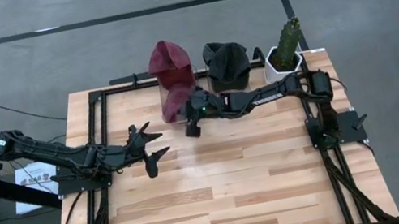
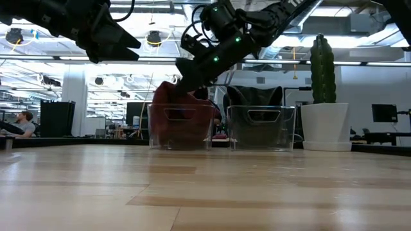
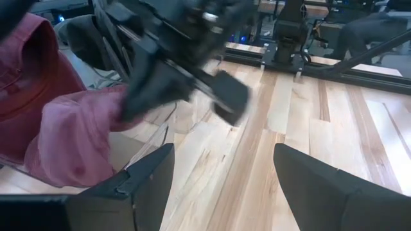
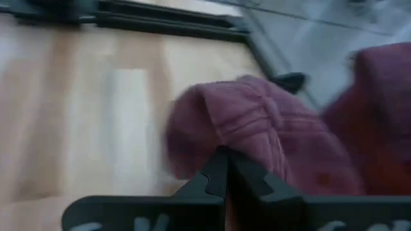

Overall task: Pick & Place hat
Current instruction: Put the red cap into the left transparent bin

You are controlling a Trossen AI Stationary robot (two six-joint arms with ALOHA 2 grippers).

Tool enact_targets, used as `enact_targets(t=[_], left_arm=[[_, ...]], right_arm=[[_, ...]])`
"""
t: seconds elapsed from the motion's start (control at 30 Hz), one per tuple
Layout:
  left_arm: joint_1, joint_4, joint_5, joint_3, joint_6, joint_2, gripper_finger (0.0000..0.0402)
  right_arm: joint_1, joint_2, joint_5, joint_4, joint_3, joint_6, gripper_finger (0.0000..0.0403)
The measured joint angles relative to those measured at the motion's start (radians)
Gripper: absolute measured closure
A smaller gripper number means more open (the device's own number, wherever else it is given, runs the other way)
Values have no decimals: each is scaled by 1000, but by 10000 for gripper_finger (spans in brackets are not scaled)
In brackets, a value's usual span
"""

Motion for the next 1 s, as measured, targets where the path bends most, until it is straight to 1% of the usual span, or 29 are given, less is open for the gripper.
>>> enact_targets(t=[0.17, 0.23, 0.5, 0.77, 0.9, 1.0], left_arm=[[0, 0, 0, 0, 0, 0, 137], [0, 0, 0, 0, 0, 0, 137], [0, 0, 0, 0, 7, 0, 137], [2, 4, 0, 0, 7, 0, 137], [2, 7, 0, 1, 7, 0, 137], [2, 7, 0, 1, 8, 0, 137]], right_arm=[[-45, 0, 76, 50, 4, -50, 403], [-65, 0, 87, 85, 4, -71, 403], [-140, -2, 88, 204, 4, -125, 403], [-212, -4, 75, 209, 90, -129, 403], [-247, -3, 71, 178, 132, -128, 403], [-273, -3, 44, 156, 138, -118, 403]])
